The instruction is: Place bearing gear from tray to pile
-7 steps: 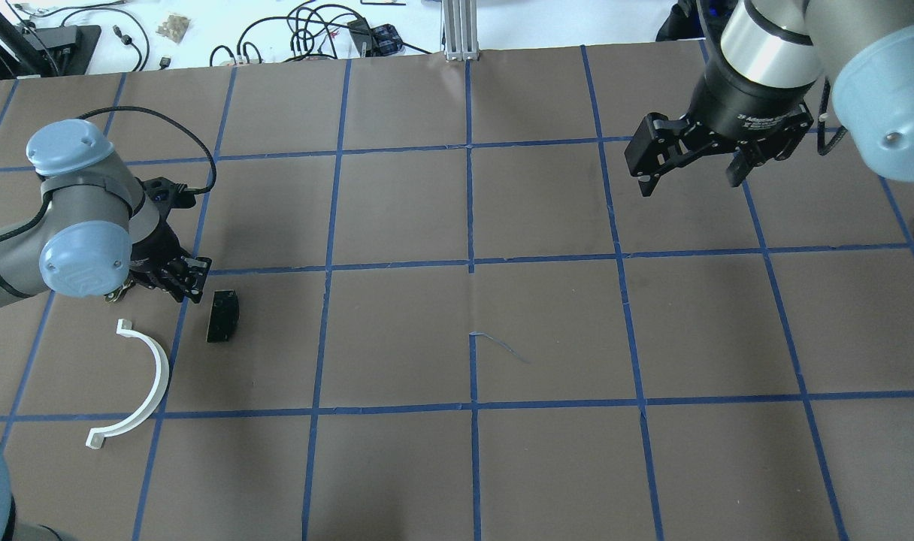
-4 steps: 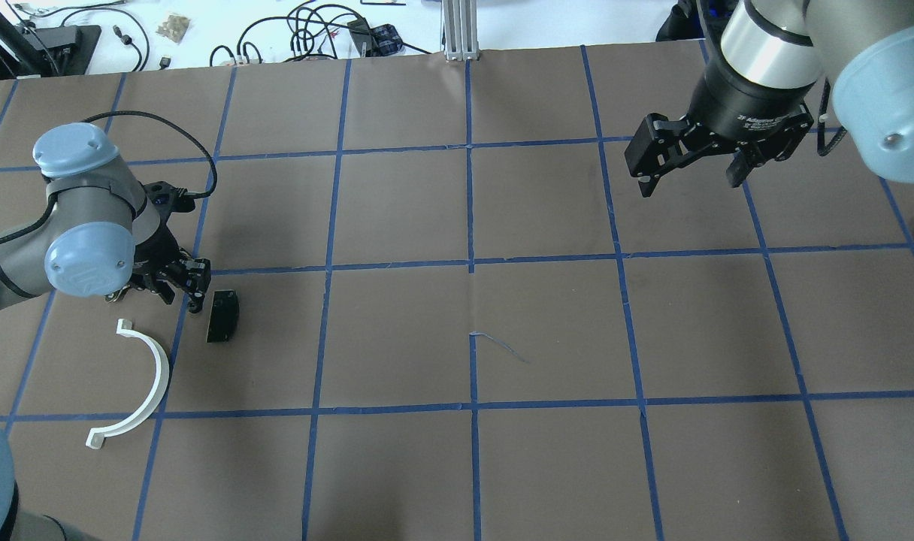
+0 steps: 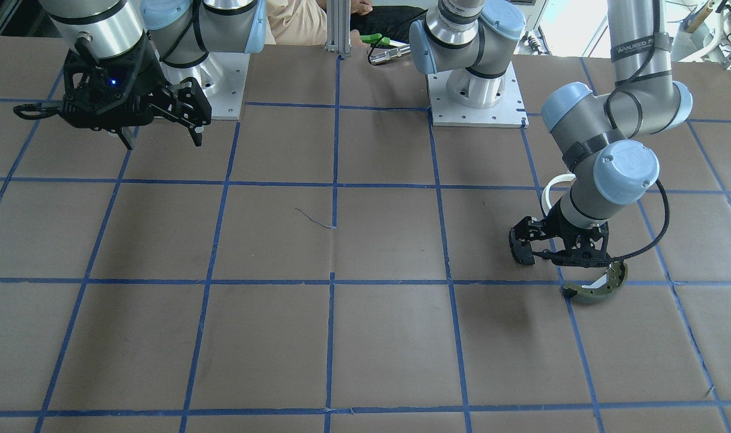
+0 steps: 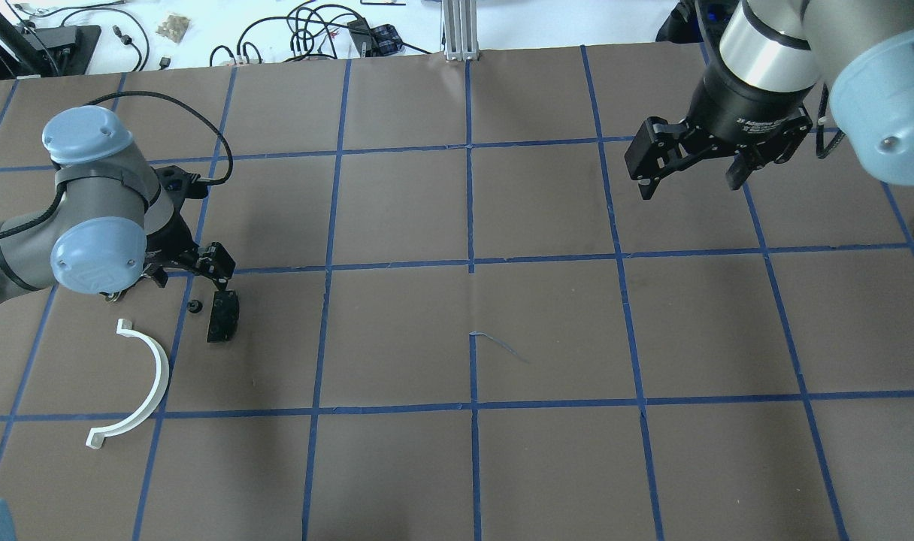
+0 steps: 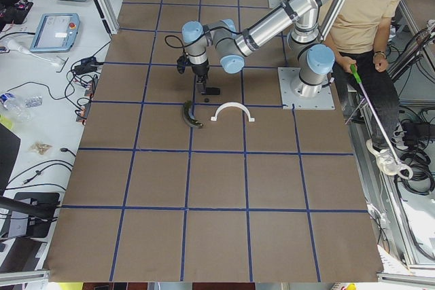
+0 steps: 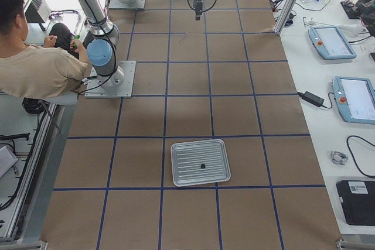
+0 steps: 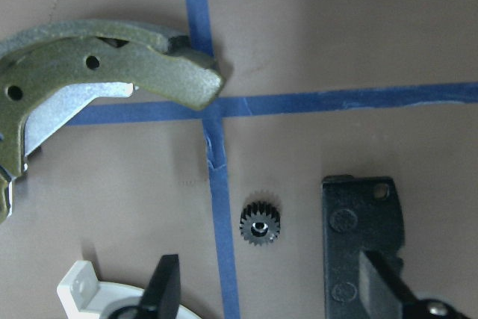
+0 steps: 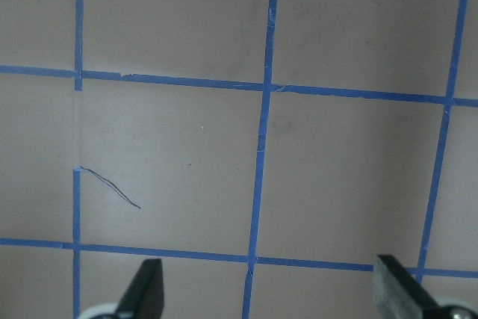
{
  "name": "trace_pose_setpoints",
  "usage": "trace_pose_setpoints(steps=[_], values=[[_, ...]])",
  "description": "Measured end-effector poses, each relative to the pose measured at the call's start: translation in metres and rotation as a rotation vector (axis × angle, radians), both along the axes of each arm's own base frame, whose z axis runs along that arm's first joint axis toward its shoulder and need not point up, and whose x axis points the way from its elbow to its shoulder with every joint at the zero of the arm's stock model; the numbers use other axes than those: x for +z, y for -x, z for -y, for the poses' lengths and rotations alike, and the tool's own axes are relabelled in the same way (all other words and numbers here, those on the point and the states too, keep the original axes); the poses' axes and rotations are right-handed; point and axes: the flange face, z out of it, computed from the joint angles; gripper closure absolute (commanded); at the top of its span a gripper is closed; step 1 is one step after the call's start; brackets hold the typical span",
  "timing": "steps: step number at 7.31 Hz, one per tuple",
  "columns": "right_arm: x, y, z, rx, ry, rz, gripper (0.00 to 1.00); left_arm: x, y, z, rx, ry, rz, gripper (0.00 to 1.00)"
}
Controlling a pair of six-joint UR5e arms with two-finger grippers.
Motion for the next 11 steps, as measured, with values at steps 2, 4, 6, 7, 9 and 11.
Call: trace_pose_setpoints(steps=[2,4,6,7,9,11], values=[[-0.003,0.000,-0.002,-0.001,-0.005,0.002,0.00,0.031,0.039,-0.006,-0.001,0.024,-0.017,0.00],[-0.003,0.000,-0.003,-0.007,0.007,0.003,0.00,0.069,0.074,-0.012,0.038,0.003,-0.089,0.00],[-0.004,0.000,-0.003,-0.008,0.011,0.004,0.00,0.107,0.095,-0.030,0.038,-0.004,-0.106,0.00],[-0.004,0.000,-0.002,-0.008,0.014,0.004,0.00,0.124,0.100,-0.041,0.039,0.004,-0.108,0.00],[-0.003,0.000,-0.002,-0.009,0.021,0.004,0.00,0.161,0.120,-0.061,0.053,0.060,-0.101,0.00],[-0.003,0.000,-0.001,-0.010,0.024,0.005,0.00,0.208,0.154,-0.058,0.042,0.144,-0.083,0.00]])
